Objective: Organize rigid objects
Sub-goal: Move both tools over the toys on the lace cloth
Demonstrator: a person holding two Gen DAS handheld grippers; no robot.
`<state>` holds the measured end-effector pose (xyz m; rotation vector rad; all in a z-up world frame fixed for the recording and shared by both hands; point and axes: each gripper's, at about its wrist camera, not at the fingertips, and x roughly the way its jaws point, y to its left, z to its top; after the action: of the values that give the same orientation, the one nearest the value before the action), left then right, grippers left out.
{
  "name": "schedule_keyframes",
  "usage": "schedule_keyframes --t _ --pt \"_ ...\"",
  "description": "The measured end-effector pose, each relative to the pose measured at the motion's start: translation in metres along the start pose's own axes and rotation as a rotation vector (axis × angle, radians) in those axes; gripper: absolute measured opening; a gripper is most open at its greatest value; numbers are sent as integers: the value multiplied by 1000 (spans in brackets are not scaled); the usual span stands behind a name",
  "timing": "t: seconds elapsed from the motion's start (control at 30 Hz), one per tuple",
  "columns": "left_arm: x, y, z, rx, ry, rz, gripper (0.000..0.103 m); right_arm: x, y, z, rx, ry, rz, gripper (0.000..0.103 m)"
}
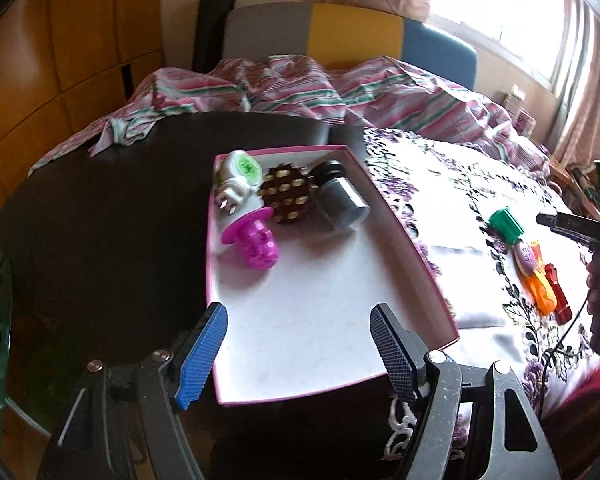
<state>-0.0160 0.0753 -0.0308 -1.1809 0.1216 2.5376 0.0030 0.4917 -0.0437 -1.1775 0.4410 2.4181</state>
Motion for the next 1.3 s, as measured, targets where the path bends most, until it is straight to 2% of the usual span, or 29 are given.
schedule_keyframes --t 0.13,0.37,0.53,0.7,0.8,1.13,1.3 --pt "6 -19 10 29 3 -29 74 -8 -27 8 131 -46 6 45" --pt "19 -61 34 94 9 -110 74 -9 -61 7 296 -28 15 45" --pt "37 -100 51 129 63 -221 74 -9 -71 5 367 -21 28 45" --pt "67 -148 68 118 163 -367 74 -9 -76 6 395 -20 45 45" --pt "82 -176 77 133 195 -414 73 -9 -78 6 408 -19 57 45" --pt "148 -260 104 120 342 -482 73 -5 -89 7 464 -8 89 45" --pt "180 -284 114 100 378 -466 73 -5 -86 9 456 -8 108 45"
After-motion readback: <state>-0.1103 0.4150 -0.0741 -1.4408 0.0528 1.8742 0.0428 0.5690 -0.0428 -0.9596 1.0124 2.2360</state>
